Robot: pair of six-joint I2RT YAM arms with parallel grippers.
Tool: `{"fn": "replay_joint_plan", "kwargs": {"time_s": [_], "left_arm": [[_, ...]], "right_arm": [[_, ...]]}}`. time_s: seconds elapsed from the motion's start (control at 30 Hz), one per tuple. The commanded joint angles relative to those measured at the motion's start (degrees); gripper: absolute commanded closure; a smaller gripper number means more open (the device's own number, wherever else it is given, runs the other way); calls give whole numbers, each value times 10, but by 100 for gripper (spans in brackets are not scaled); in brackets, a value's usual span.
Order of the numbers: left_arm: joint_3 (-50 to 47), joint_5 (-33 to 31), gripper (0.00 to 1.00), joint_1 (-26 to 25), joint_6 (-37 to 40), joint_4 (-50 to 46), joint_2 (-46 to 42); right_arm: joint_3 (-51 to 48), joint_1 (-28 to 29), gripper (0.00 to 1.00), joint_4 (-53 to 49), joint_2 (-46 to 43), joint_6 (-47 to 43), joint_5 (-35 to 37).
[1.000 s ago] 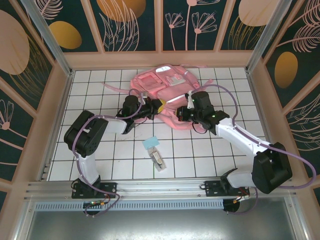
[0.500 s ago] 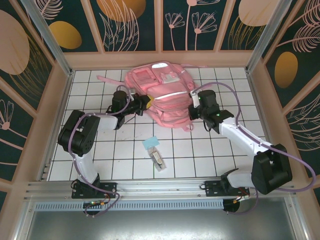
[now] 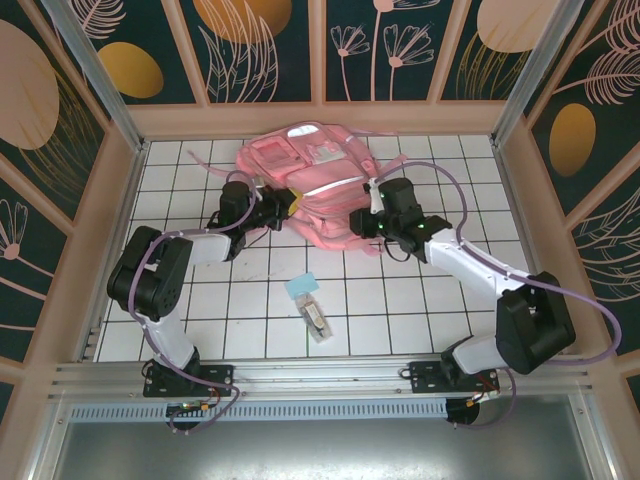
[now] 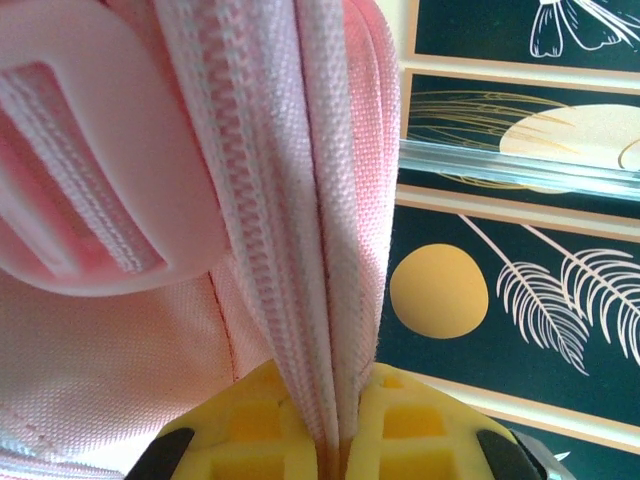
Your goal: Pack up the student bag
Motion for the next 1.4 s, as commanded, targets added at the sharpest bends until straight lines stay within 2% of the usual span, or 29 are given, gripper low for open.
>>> {"fn": "replay_joint_plan", "kwargs": {"time_s": [0.0, 0.23, 0.63, 0.87, 0.9, 0.97, 1.07, 1.23, 1.37], "left_arm": [[2, -32, 100, 6, 11, 59, -33], [-18, -46, 100, 3, 0, 80, -40], [-22, -46, 100, -10, -11, 95, -39], [-27, -52, 100, -18, -12, 96, -42], [-28, -52, 100, -20, -12, 96, -42], [-29, -54, 100, -21, -13, 96, -42], [-29, -52, 100, -21, -14, 97, -42], [-18, -40, 100, -10, -5, 90, -28], [-8, -31, 100, 7, 21, 55, -33]], "right_arm": [[-13, 25, 68, 68, 10, 123, -80], [3, 56, 65, 90, 56, 188, -60], [53, 75, 69, 100, 140, 190, -42], [97, 77, 68, 56, 178, 209, 11], [108, 77, 69, 43, 185, 213, 21], [117, 77, 84, 33, 193, 212, 28], [118, 77, 99, 21, 186, 202, 35], [110, 71, 100, -37, 141, 113, 54], [134, 40, 100, -156, 134, 12, 94]]}}
